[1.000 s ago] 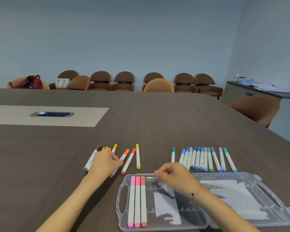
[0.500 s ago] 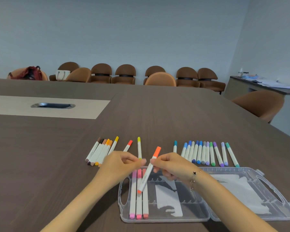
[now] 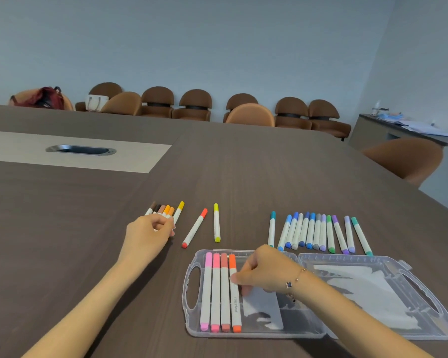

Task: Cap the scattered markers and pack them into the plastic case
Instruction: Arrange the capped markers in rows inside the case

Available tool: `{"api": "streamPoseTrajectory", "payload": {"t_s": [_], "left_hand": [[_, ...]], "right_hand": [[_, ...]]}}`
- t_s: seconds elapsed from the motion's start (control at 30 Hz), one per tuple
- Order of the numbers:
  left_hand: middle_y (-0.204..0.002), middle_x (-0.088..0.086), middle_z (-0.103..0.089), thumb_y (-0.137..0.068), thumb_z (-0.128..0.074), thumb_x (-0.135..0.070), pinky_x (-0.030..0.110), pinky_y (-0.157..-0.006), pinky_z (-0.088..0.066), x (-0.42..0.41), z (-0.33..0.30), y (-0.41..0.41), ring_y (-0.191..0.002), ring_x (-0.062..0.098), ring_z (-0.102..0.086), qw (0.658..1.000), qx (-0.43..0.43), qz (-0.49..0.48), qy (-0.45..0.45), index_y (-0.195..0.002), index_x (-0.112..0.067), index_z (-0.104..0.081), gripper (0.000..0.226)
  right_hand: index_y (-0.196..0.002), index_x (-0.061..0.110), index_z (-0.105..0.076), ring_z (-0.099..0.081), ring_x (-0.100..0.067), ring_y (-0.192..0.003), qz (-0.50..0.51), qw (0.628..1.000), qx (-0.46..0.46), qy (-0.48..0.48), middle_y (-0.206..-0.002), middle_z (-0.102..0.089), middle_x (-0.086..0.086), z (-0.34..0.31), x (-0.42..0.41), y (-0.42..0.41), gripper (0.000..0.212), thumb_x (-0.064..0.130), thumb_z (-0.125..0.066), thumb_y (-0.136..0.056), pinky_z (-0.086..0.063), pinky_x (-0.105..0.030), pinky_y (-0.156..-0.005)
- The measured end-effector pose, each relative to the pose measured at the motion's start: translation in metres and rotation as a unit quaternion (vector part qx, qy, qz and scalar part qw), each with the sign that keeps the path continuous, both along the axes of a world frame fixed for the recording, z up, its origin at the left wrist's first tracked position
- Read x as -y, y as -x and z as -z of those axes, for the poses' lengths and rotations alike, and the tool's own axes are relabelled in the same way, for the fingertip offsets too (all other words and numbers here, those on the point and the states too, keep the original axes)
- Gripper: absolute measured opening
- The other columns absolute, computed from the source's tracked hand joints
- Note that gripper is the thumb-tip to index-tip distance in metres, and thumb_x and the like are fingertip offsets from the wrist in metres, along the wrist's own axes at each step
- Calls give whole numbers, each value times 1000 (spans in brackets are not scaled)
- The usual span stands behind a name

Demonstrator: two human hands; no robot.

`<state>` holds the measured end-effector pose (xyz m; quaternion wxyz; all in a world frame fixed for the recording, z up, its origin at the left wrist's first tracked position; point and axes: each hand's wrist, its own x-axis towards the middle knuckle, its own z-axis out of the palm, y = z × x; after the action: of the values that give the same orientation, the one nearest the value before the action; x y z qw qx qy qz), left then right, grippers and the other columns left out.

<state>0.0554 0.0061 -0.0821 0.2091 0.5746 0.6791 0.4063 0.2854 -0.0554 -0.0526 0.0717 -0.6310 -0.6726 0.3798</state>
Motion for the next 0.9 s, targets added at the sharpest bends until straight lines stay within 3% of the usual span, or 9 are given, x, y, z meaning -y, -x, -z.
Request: {"api": "streamPoseTrajectory", "payload": {"t_s": [0.13,0.27,0.47,0.6,0.7,0.8,0.9], "left_hand": [[-72,-8,-69,-94,-53,-28,15,-65,-43,-3,5,1,-73,7,-60,1000,-11,0,-6,-78,-20,-71,25],[-75,-5,-69,-94,-54,-27,11,-57,-35,-7,9,3,-72,9,-61,1000,-27,-6,-6,-80,-18,-71,24],[-73,-12,-66,-86,-64,-38,18,-64,-49,-8,15,-8,-74,7,-61,992,-124,31,-16,-81,-27,-66,12],[-76,-10,-64,-82,-67,-46,18,-61,-45,-15,8,-29,-73,6,-58,979,-199,38,-11,-86,-26,-65,20],[-78,-5,-63,-85,-64,-40,18,-57,-41,-15,8,-38,-72,8,-58,968,-248,32,33,-89,-21,-68,20],[-76,-3,-67,-84,-66,-32,17,-58,-43,-13,7,-37,-69,9,-60,974,-215,35,55,-87,-17,-74,18],[-74,-6,-70,-83,-69,-30,22,-65,-52,-7,-6,-33,-71,11,-63,992,-82,65,68,-82,-19,-76,13]], "right_hand": [[-89,10,-75,-43,-6,-48,2,999,-23,24,-69,-66,9,4,0,-4,30,38,-65,-85,-35,-12,-45],[-87,8,-76,-42,-4,-44,10,999,-43,11,-70,-69,9,6,-1,-4,27,34,-67,-85,-34,-9,-42],[-92,7,-74,-34,-5,-42,5,997,-37,61,-80,-73,3,2,-7,-2,27,32,-65,-87,-32,-12,-43],[-93,7,-74,-39,-6,-49,-15,999,34,36,-69,-64,5,-1,-9,3,32,37,-62,-87,-39,-16,-55],[-89,6,-74,-48,-6,-60,-23,997,70,-12,-66,-58,5,-1,-8,4,35,39,-63,-86,-45,-20,-69],[-87,8,-75,-48,-4,-56,-15,999,22,-18,-64,-61,6,-9,-10,0,30,37,-65,-86,-41,-16,-61],[-88,11,-75,-48,-3,-59,54,992,-86,-81,-75,-69,5,-20,-16,-4,29,36,-60,-90,-40,-15,-57]]}}
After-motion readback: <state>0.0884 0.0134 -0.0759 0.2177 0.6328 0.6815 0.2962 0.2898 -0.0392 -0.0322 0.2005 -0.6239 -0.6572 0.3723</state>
